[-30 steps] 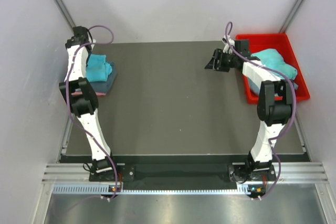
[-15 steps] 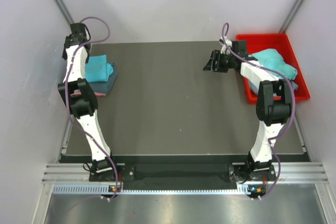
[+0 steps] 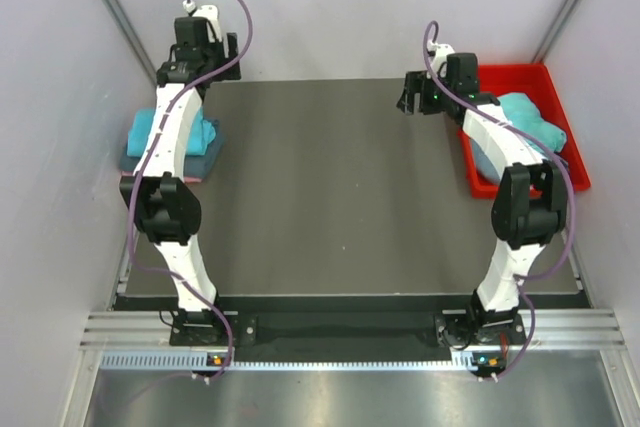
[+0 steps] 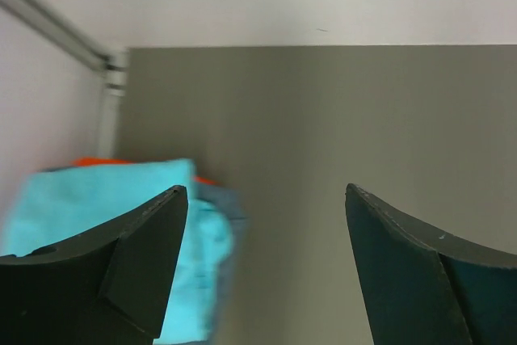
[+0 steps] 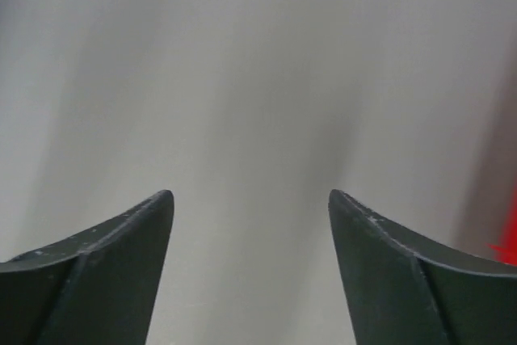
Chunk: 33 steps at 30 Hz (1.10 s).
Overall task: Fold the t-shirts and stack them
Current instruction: Neatly place the folded tshirt to the corner
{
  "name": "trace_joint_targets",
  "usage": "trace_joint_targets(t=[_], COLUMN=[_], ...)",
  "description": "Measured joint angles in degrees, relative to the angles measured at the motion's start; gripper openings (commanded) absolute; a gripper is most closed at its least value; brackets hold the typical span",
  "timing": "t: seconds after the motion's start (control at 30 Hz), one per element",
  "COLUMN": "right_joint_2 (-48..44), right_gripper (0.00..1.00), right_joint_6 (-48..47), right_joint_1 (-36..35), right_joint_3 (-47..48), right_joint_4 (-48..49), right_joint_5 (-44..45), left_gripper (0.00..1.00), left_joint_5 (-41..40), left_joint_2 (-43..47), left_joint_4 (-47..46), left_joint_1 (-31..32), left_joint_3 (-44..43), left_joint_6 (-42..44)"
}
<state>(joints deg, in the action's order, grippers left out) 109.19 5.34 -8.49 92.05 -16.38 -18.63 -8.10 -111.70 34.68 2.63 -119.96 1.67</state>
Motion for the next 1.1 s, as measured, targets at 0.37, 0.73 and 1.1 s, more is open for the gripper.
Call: trace_joint_targets(t=[0.37, 0.73, 1.1], right_joint_2=[-11.19, -24.61, -34.45], right_gripper=[1.0, 1.0, 1.0], right_joint_6=[-7.17, -7.65, -4.26], right_joint_1=[-4.83, -5.77, -5.92], right_joint_3=[-1.86, -9.62, -13.81], right_joint_4=[-6.19, -8.13, -8.81], right_joint_5=[24.2, 28.39, 27.08], left_gripper=[0.85, 0.86, 0.88], left_joint_5=[12.24, 19.19, 19.85], left_joint_2=[-4.72, -3.43, 7.5], left_joint_4=[1.92, 2.58, 3.93], left_joint_1=[1.62, 1.97, 1.97], left_joint_3=[0.57, -0.94, 6.27], left_joint_6=[-9.22, -5.53, -0.24])
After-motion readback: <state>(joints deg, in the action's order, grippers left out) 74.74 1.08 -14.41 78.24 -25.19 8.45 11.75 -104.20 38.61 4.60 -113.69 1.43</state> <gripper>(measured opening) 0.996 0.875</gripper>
